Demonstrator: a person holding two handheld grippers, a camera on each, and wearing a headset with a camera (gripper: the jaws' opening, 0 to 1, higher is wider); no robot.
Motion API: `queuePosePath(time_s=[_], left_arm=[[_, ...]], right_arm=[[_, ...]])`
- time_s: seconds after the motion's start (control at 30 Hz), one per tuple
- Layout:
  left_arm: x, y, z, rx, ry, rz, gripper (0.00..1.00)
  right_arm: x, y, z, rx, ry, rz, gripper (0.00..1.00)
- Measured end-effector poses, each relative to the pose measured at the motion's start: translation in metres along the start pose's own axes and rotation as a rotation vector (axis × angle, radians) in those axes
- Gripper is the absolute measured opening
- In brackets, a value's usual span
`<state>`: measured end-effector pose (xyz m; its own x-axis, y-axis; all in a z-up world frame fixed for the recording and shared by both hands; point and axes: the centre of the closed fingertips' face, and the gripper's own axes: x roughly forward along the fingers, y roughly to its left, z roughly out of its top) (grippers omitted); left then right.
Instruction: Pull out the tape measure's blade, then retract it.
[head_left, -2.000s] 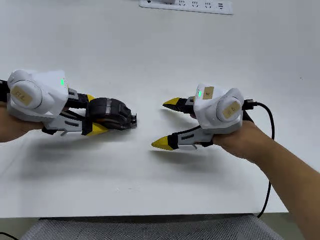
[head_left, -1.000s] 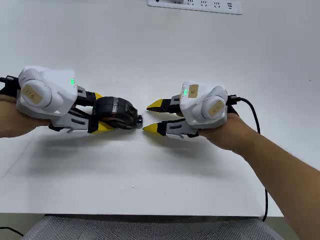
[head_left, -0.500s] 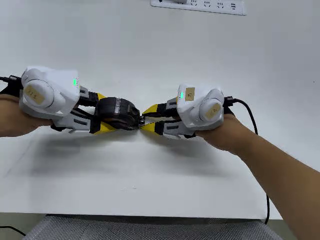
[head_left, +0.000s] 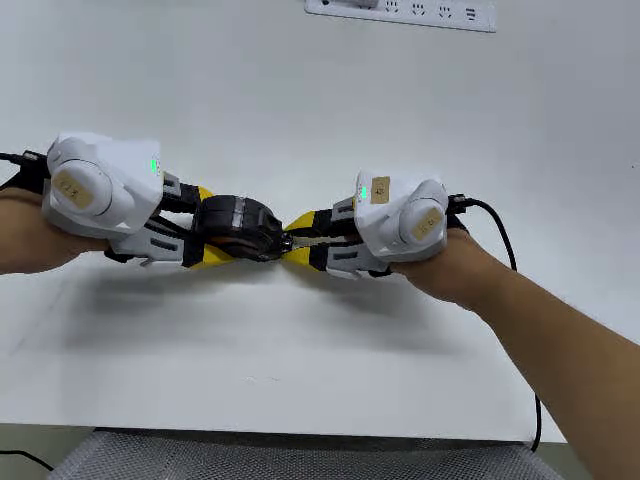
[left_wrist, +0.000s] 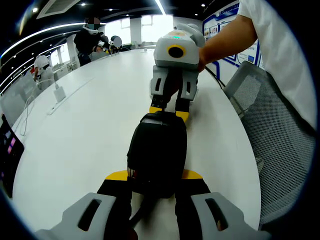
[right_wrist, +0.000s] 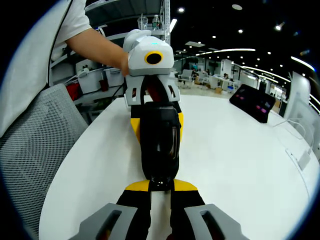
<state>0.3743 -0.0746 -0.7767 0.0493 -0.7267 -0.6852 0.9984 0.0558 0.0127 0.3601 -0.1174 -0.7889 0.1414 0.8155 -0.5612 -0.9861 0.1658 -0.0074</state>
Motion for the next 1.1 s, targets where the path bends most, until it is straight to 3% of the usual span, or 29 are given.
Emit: queuePosePath(time_s=[1.1], left_arm=[[-0.0005, -0.0010, -0.0005, 0.000, 0.000, -0.011, 0.28]], right_arm=[[-0.0026, 0.0021, -0.0014, -0.004, 0.007, -0.005, 0.09]])
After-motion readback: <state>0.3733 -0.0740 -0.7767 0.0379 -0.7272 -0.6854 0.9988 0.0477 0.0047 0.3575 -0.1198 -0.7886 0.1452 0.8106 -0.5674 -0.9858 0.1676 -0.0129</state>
